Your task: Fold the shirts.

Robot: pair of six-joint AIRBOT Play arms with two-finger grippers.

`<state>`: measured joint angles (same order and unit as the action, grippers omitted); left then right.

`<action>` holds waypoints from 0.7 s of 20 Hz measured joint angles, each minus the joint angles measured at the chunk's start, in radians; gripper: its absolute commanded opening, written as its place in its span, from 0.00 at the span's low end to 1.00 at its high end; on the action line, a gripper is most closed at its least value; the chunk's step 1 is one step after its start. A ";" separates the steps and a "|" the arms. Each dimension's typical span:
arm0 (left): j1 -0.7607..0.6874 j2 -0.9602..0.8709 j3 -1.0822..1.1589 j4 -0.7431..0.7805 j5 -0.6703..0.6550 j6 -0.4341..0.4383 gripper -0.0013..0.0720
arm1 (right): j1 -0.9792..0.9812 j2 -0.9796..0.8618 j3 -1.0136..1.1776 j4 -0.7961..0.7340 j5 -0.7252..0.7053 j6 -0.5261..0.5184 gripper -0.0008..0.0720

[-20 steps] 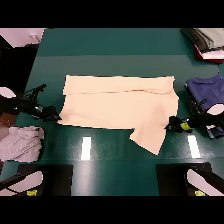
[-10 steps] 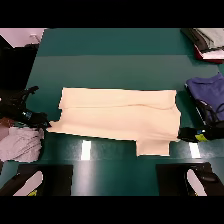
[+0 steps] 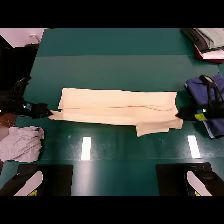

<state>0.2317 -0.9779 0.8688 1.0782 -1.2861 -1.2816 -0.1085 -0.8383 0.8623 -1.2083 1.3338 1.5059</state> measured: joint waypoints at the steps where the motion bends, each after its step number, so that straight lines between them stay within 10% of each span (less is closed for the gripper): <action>1: 0.000 -0.014 0.010 -0.004 0.011 0.000 0.06 | 0.012 -0.042 0.031 0.000 -0.011 -0.001 0.03; 14: 0.000 -0.365 0.248 -0.103 0.077 0.028 0.06 | 0.043 -0.362 0.282 0.001 -0.056 -0.003 0.03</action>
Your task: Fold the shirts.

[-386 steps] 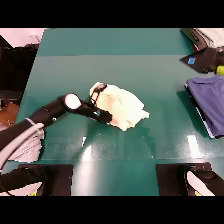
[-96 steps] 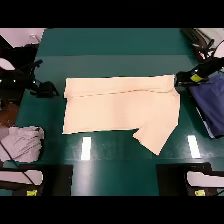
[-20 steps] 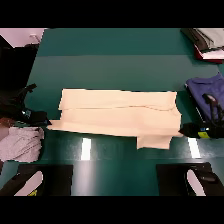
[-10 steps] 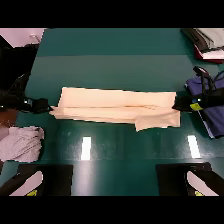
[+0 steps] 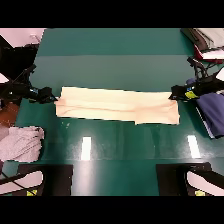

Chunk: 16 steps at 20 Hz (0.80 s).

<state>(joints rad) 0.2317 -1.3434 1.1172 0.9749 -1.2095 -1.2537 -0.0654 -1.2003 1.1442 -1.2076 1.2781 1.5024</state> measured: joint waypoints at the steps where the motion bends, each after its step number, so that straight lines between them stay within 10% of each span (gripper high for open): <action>1: 0.000 -0.022 0.020 -0.005 0.005 0.002 0.06 | 0.000 -0.015 0.011 0.000 -0.006 0.000 0.03; 4: 0.000 -0.077 0.072 -0.016 0.024 0.003 0.07 | 0.000 -0.062 0.042 0.002 -0.034 0.000 0.03; 6: 0.000 -0.098 0.091 -0.027 0.056 0.004 0.66 | 0.000 -0.090 0.061 0.003 -0.057 0.007 0.04; 7: 0.000 -0.106 0.097 -0.035 0.080 0.004 0.80 | 0.000 -0.104 0.070 0.003 -0.070 0.015 0.12; 8: 0.001 -0.111 0.101 -0.044 0.103 0.004 0.80 | 0.000 -0.116 0.078 0.003 -0.087 0.023 0.52; 9: 0.001 -0.114 0.106 -0.055 0.121 0.004 0.80 | 0.000 -0.126 0.088 0.005 -0.104 0.026 0.76; 11: 0.000 -0.119 0.121 -0.075 0.140 0.004 0.80 | -0.001 -0.148 0.117 0.008 -0.124 0.033 0.77; 14: 0.001 -0.121 0.158 -0.093 0.094 0.004 0.14 | -0.026 -0.162 0.166 0.011 -0.082 0.021 0.77; 16: 0.000 -0.122 0.173 -0.105 0.025 0.007 0.06 | -0.062 -0.165 0.180 0.013 0.000 -0.017 0.77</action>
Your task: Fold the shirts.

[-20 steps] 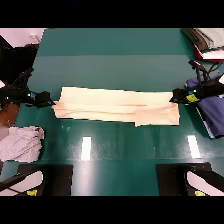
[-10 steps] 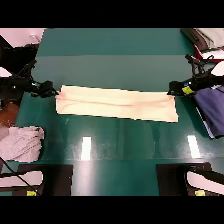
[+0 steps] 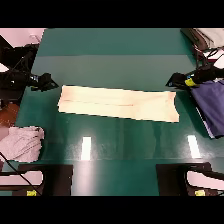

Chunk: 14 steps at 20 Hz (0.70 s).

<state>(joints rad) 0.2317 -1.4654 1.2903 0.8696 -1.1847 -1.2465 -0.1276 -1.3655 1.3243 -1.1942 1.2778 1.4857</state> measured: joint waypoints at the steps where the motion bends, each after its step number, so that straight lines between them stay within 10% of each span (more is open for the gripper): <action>1: 0.000 0.000 0.004 -0.007 -0.022 0.004 0.06 | -0.023 -0.002 0.000 -0.003 0.041 -0.018 0.77; 5: -0.012 -0.001 0.013 -0.027 -0.114 0.017 0.06 | -0.149 0.002 -0.071 0.050 0.152 -0.101 0.97; 14: -0.297 -0.001 0.015 -0.039 -0.154 0.019 0.06 | -0.407 -0.030 -0.304 0.303 0.105 -0.357 0.93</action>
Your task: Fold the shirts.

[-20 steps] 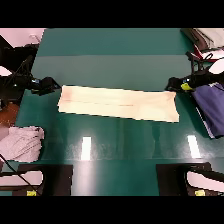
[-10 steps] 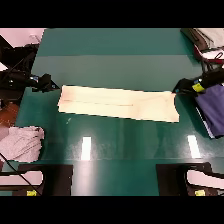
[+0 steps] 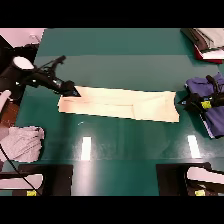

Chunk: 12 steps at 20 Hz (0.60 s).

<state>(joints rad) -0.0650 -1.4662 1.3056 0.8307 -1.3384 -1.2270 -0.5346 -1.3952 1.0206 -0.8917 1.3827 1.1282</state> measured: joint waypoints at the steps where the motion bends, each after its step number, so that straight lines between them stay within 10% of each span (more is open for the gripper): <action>1: -0.035 0.000 0.000 -0.001 0.007 -0.001 0.06 | -0.011 -0.022 -0.001 0.016 -0.001 -0.023 0.93; 12: -0.281 0.000 0.000 -0.001 0.066 -0.054 0.06 | 0.009 -0.274 0.115 0.135 0.059 -0.181 0.91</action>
<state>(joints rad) -0.3462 -1.4666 1.3056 0.8299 -1.2720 -1.2808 -0.5255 -1.6688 1.1355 -0.7570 1.4418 0.9470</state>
